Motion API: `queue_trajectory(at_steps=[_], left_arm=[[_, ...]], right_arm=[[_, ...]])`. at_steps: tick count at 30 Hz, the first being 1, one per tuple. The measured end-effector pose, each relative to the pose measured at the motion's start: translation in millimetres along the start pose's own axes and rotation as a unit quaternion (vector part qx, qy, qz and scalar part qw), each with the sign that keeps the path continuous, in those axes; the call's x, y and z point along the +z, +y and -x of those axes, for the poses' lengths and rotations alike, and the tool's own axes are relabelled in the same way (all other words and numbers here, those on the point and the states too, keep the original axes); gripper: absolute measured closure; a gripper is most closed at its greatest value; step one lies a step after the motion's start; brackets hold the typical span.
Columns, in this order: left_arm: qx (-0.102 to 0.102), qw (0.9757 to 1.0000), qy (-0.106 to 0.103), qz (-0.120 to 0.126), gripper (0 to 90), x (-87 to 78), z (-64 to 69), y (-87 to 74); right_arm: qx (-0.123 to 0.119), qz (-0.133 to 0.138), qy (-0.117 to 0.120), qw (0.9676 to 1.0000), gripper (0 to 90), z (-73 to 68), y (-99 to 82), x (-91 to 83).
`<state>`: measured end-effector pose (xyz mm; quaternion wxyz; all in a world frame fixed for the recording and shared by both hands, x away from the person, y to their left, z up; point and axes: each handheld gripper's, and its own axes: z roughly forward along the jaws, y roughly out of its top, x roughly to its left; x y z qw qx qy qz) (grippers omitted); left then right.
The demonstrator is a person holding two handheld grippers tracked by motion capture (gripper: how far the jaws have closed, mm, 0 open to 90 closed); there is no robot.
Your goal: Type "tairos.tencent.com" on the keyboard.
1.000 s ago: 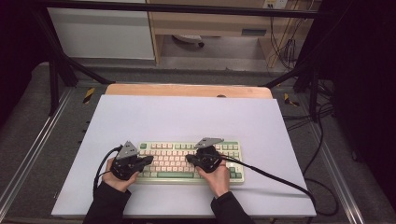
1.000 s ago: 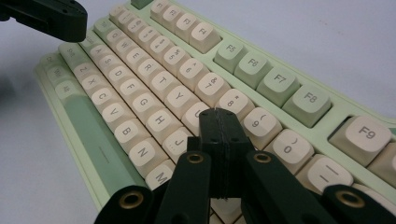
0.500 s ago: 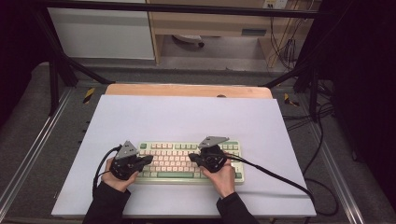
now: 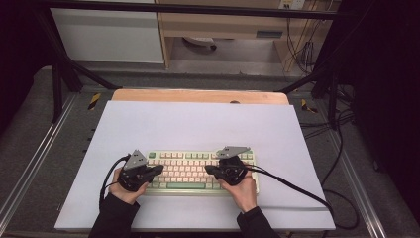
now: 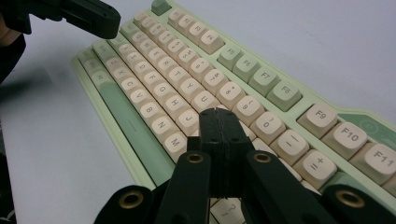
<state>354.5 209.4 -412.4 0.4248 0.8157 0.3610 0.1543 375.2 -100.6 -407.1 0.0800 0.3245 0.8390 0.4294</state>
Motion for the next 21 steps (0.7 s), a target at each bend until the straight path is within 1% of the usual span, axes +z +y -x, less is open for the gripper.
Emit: queue_trajectory(at_steps=[11, 17, 21], left_arm=[[0.006, 1.0, 0.005, -0.001, 90.0, 8.2, 7.2, 7.9], [0.008, 0.9999, 0.004, -0.008, 90.0, 17.1, 10.8, 12.5], [0.007, 0.9999, 0.005, -0.012, 90.0, 23.8, 12.4, 16.5]], right_arm=[[0.0, -0.001, 0.006, 1.0, 90.0, 2.0, -7.8, -7.3], [-0.006, 0.001, 0.006, 1.0, 90.0, 2.3, -9.5, -10.5], [-0.002, 0.0, 0.006, 1.0, 90.0, 2.4, -11.8, -12.9]])
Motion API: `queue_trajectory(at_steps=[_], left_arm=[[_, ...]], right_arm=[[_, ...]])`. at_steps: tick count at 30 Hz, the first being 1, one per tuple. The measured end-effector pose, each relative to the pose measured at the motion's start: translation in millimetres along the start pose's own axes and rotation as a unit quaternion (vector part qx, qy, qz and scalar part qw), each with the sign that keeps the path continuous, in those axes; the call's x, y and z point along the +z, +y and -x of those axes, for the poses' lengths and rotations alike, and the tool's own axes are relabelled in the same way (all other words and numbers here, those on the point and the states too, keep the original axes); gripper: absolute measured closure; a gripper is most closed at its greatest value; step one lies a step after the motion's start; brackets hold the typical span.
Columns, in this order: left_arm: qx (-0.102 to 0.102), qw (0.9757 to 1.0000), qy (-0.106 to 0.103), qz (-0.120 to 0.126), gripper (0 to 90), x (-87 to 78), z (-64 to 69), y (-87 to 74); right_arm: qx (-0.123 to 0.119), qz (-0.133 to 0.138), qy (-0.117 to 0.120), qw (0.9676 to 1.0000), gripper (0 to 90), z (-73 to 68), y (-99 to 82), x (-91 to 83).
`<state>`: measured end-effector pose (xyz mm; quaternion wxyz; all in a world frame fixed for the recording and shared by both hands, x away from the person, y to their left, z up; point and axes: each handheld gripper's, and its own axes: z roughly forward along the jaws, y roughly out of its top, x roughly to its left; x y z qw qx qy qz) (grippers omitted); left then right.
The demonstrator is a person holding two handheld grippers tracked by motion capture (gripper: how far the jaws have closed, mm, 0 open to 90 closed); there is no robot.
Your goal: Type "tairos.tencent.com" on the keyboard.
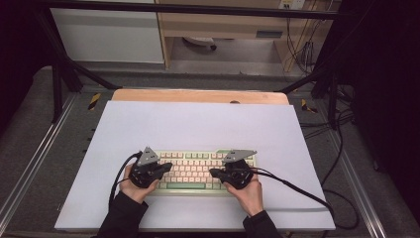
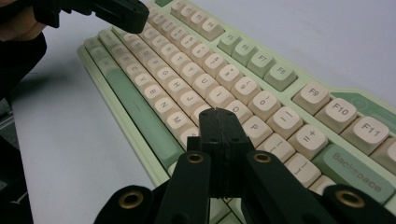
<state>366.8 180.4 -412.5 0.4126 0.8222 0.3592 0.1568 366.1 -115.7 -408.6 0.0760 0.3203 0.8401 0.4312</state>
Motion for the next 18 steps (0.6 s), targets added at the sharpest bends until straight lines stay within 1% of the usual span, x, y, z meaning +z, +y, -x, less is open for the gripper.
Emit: queue_trajectory(at_steps=[10, 13, 18], left_arm=[[0.003, 0.9999, 0.004, -0.017, 90.0, 20.9, 3.5, 4.2], [0.006, 0.9997, 0.006, -0.022, 90.0, 24.1, 3.6, 3.3], [0.006, 0.9997, 0.008, -0.024, 90.0, 25.9, 2.8, 2.0]], right_arm=[[0.004, -0.001, 0.0, 1.0, 90.0, 2.0, -6.3, -3.6], [0.005, 0.0, 0.001, 1.0, 90.0, 1.7, -6.7, -3.3], [0.004, 0.0, 0.002, 1.0, 90.0, 2.0, -7.1, -2.1]])
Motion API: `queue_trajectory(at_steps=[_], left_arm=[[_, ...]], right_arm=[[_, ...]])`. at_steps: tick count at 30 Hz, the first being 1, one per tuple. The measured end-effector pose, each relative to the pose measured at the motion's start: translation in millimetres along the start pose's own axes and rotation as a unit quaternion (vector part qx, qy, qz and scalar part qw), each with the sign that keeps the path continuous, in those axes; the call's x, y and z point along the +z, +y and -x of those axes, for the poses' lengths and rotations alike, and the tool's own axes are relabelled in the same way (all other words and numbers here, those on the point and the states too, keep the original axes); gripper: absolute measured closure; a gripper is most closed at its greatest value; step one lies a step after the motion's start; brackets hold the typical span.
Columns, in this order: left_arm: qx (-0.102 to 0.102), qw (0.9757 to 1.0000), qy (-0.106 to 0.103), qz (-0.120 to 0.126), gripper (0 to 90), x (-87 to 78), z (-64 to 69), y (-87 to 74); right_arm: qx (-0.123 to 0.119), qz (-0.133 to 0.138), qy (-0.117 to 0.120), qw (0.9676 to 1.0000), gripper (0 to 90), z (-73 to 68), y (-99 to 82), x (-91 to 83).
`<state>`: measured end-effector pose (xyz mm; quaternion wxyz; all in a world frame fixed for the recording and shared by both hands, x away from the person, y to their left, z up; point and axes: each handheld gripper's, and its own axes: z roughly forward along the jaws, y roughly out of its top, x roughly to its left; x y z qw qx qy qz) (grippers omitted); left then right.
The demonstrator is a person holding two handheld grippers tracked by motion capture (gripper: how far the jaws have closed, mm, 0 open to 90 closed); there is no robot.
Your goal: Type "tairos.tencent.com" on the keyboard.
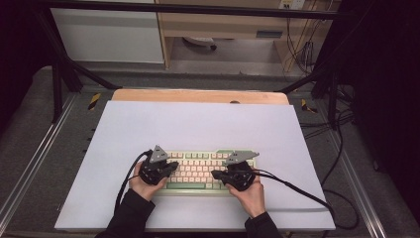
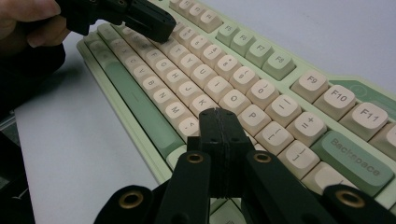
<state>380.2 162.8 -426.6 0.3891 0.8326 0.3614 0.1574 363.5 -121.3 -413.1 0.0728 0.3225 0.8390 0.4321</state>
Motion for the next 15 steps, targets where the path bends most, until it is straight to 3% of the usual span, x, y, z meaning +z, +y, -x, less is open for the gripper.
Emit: queue_trajectory(at_steps=[9, 15], left_arm=[[0.005, 1.0, -0.002, 0.0, 90.0, 3.5, 1.6, -2.3], [0.003, 1.0, -0.006, 0.006, 90.0, -3.5, 1.0, -3.2]], right_arm=[[-0.001, -0.001, 0.0, 1.0, 90.0, -1.0, -0.6, -0.5], [0.0, 0.002, -0.002, 1.0, 90.0, -1.5, -0.9, -1.2]])
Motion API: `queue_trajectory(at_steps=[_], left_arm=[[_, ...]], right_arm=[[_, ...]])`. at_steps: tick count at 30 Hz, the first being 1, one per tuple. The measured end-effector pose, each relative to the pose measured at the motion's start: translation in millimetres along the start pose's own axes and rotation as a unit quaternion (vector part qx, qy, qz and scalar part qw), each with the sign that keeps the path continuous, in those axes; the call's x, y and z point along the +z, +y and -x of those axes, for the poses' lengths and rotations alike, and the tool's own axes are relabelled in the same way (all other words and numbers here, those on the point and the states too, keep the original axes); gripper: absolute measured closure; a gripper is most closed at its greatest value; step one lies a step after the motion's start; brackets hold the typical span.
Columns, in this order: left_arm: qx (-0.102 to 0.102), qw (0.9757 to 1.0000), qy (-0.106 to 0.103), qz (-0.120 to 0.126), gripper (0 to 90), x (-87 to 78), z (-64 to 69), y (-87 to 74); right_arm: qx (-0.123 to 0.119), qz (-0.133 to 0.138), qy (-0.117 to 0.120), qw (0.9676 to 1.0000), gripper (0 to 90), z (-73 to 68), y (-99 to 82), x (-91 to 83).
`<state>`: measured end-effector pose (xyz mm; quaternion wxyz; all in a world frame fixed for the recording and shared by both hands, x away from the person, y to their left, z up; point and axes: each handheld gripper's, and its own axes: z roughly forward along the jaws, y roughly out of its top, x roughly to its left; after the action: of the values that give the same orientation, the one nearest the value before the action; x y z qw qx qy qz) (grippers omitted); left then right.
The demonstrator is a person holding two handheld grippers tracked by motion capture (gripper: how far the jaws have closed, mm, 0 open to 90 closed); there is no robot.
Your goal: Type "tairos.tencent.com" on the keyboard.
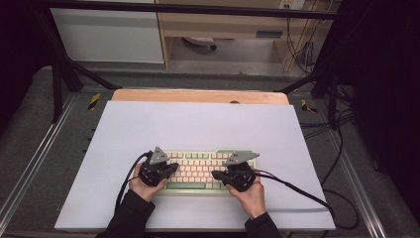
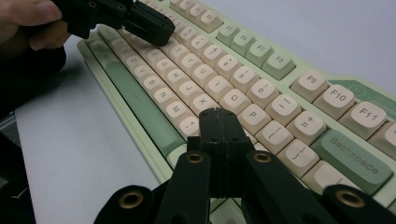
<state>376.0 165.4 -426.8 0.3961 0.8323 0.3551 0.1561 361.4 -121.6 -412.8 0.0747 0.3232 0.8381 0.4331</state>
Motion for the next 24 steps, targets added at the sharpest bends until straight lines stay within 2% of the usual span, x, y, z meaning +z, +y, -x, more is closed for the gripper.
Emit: queue_trajectory(at_steps=[11, 24], left_arm=[[-0.011, 0.9998, -0.006, 0.017, 90.0, -28.2, -8.8, -10.6], [-0.015, 0.9994, -0.011, 0.028, 90.0, -44.4, -13.8, -23.0]], right_arm=[[0.007, 0.004, 0.004, 1.0, 90.0, -0.3, 0.3, 2.8], [0.015, 0.004, 0.004, 0.9999, 90.0, 1.1, 3.2, 7.8]])
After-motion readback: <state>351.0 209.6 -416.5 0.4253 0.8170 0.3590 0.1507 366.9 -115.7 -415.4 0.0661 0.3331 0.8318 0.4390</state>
